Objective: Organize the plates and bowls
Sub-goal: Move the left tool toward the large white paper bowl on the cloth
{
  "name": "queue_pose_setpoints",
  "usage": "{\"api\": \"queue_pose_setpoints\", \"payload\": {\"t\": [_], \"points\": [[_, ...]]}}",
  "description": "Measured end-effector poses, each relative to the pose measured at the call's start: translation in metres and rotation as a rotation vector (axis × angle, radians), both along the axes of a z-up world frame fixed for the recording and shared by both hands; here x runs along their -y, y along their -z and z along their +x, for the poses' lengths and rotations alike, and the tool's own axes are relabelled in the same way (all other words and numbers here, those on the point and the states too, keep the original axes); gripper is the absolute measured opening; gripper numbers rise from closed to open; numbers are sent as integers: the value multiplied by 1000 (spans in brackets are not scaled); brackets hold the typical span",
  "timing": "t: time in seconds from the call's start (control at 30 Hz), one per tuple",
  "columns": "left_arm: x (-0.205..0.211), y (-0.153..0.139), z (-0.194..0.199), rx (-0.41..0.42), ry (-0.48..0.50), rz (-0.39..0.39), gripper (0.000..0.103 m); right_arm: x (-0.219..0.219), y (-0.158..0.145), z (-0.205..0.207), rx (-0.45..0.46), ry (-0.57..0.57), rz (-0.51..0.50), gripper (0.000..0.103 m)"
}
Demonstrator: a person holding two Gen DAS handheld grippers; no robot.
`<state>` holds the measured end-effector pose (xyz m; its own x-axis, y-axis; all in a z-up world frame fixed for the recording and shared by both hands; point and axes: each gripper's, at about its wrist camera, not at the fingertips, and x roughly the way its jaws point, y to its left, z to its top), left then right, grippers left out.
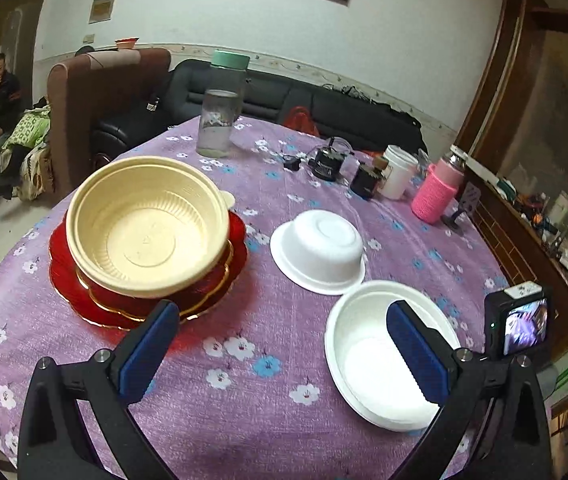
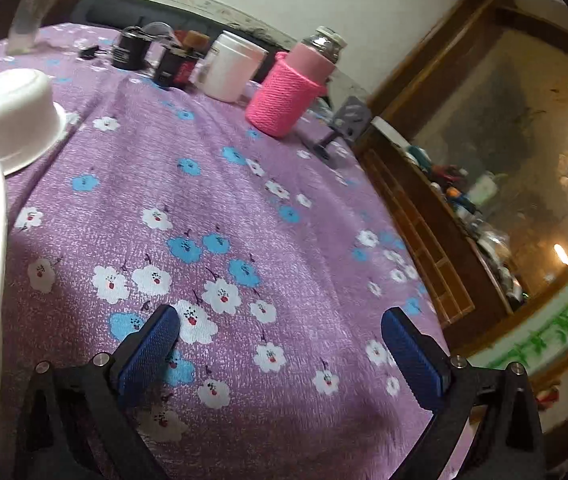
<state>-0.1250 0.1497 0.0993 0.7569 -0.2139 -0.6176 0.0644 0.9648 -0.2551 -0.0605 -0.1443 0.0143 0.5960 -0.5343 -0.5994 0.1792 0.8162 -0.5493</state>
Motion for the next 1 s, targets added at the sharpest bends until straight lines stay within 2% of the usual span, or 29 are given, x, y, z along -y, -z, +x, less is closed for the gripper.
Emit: {"api": "queue_pose_setpoints", "payload": {"t": [0.07, 0.2, 0.27, 0.33, 0.37, 0.4, 0.43, 0.57, 0.67, 0.77, 0.87, 1.0], "points": [[7, 2, 0, -9, 9, 11, 103, 7, -2, 0, -14, -36, 41, 102], [21, 9, 6, -53, 37, 4, 103, 30, -4, 3, -31, -18, 219, 102], [22, 14, 9, -86, 37, -22, 103, 46, -3, 7, -44, 5, 354, 102], [20, 17, 9, -108, 32, -39, 103, 72, 1, 14, -93, 45, 558, 102], [19, 17, 9, -110, 30, -37, 103, 80, 2, 14, -108, 69, 612, 101], [18, 16, 8, -107, 23, -28, 103, 84, -2, 11, -87, 82, 615, 93], [17, 14, 6, -101, 15, -20, 103, 84, -8, 6, -57, 81, 618, 89], [14, 10, 5, -86, -5, -4, 103, 78, -48, -29, 131, 22, 693, 89], [16, 9, 6, -83, -6, 6, 103, 62, -63, -45, 190, -65, 760, 89], [22, 10, 7, -88, 0, 21, 103, 44, -63, -48, 158, -147, 867, 89], [28, 10, 7, -86, 13, 31, 103, 26, -60, -48, 114, -170, 837, 89], [35, 13, 12, -91, 28, 44, 103, 11, -54, -52, 82, -189, 869, 85]]}}
